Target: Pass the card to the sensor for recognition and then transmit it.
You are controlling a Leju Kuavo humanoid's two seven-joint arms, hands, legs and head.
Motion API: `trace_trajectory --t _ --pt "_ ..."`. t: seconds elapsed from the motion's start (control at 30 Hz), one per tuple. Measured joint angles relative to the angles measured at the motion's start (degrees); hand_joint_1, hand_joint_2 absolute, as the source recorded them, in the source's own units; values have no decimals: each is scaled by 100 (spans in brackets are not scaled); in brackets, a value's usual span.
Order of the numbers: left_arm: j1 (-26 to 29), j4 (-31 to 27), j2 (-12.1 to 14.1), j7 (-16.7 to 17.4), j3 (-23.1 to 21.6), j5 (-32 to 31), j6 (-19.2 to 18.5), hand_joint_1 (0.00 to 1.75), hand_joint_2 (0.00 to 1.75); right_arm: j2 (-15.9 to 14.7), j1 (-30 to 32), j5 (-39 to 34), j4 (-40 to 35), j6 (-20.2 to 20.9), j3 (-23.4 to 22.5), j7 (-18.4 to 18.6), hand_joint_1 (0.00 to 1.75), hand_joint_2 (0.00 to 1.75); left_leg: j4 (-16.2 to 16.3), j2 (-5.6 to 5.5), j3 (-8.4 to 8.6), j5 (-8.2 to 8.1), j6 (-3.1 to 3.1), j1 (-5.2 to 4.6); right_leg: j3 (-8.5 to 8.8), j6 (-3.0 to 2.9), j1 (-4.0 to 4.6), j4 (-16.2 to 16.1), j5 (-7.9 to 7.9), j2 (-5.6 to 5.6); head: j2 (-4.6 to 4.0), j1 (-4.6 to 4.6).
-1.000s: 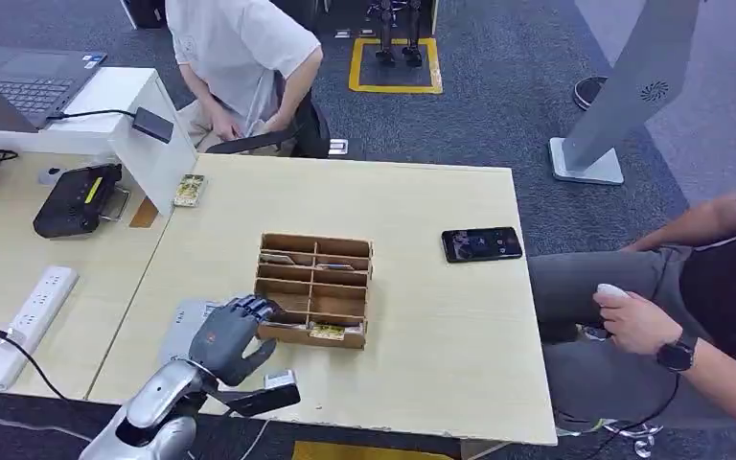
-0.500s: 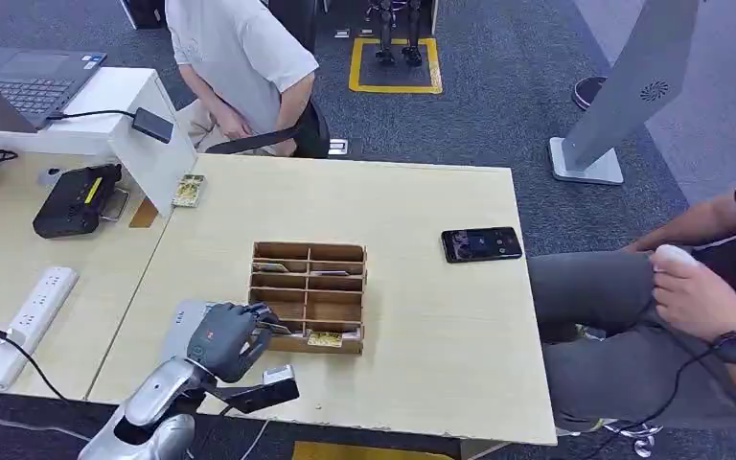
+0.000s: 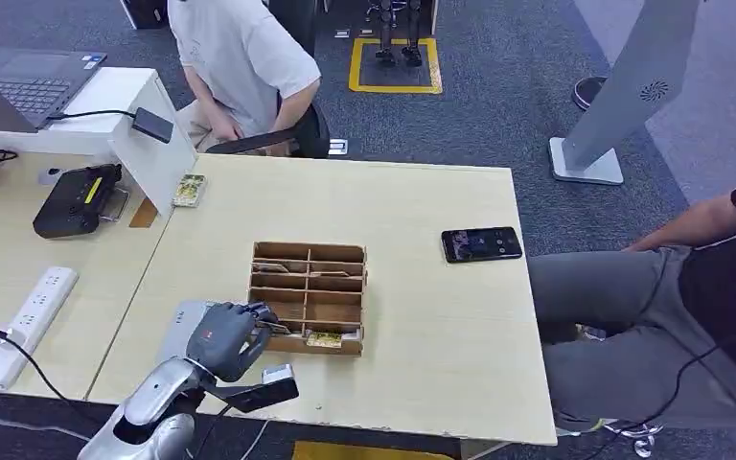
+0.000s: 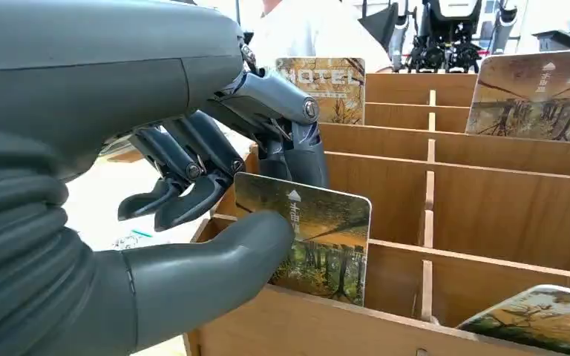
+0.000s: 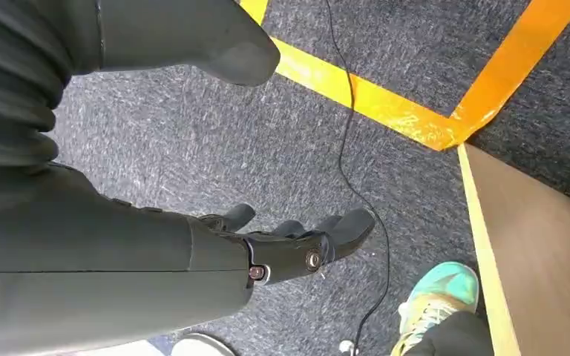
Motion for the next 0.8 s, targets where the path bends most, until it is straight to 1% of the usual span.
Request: trace_trajectory --t 0.13,0.23,0.3,0.33,0.37,0.4,0.43,0.47,0.5,0.53,0.6,0.67,0.7,0.8 --pt "-9 -2 2 -94 2 127 -29 175 175 0 0 9 -9 -2 -2 9 0 175 0 0 0 0 0 0 0 0 0 0 0 0 0 2" --pt "-11 -120 30 -378 57 620 -70 175 175 0 4 9 -9 -6 -26 -4 0 175 0 -1 -1 1 0 0 -1 0 0 1 0 0 0 0" --pt "-39 -398 120 -613 94 934 -31 175 175 0 7 28 -7 -4 -48 -31 0 175 1 -1 -1 1 -1 1 -3 0 0 1 0 0 0 2" --pt "-90 -576 183 -710 135 1122 -31 171 175 0 9 35 -7 -4 -59 -48 0 175 1 -1 -1 3 -3 2 -4 0 0 1 0 0 0 2" --pt "-191 -772 267 -789 195 1349 -37 169 175 0 14 37 -4 -4 -76 -81 0 175 1 -2 -1 3 -4 2 -6 0 0 2 1 0 0 0" --pt "-354 -984 383 -890 278 1704 -28 173 175 0 20 35 2 -4 -94 -125 0 175 2 -3 -3 7 -5 5 -8 -1 2 4 1 0 0 0" --pt "-569 -1229 539 -958 382 2233 -80 169 175 0 28 24 7 -2 -107 -181 0 175 2 -4 -5 11 -11 9 -10 -3 5 6 2 -1 -2 2" --pt "-874 -1494 716 -886 528 2767 -304 169 175 0 41 2 11 -4 -122 -227 0 175 2 -5 -9 14 -15 13 -10 -10 11 6 7 -1 0 0" --pt "-1173 -1719 853 -787 711 3085 -569 169 175 0 48 -7 13 -4 -136 -258 0 175 1 -6 -10 15 -16 15 -9 -15 15 7 10 -3 -2 4" --pt "-1421 -1933 962 -748 936 3150 -814 169 175 0 54 -13 22 -4 -142 -275 0 175 -1 -5 -6 15 -17 14 -6 -18 15 8 12 -1 0 4" --pt "-1667 -2196 1082 -776 1238 2980 -903 166 175 0 72 -13 31 -7 -155 -291 0 175 -2 3 3 15 -17 12 -4 -19 13 9 12 8 -2 -4" --pt "-1707 -2389 1124 -851 1364 2859 -857 175 175 2 77 -13 39 -7 -175 -302 0 175 -2 3 1 15 -18 12 -7 -19 13 9 12 6 -2 -4" --pt "-1707 -2444 1145 -859 1386 2782 -806 175 175 2 75 -13 39 -7 -181 -308 0 175 -2 3 -1 15 -18 13 -7 -19 13 9 12 6 0 -2" --pt "-1707 -2538 1180 -805 1462 2479 -488 175 175 2 77 -13 44 -20 -208 -300 0 175 -2 3 -1 15 -18 12 -7 -19 13 8 12 5 -2 -2"
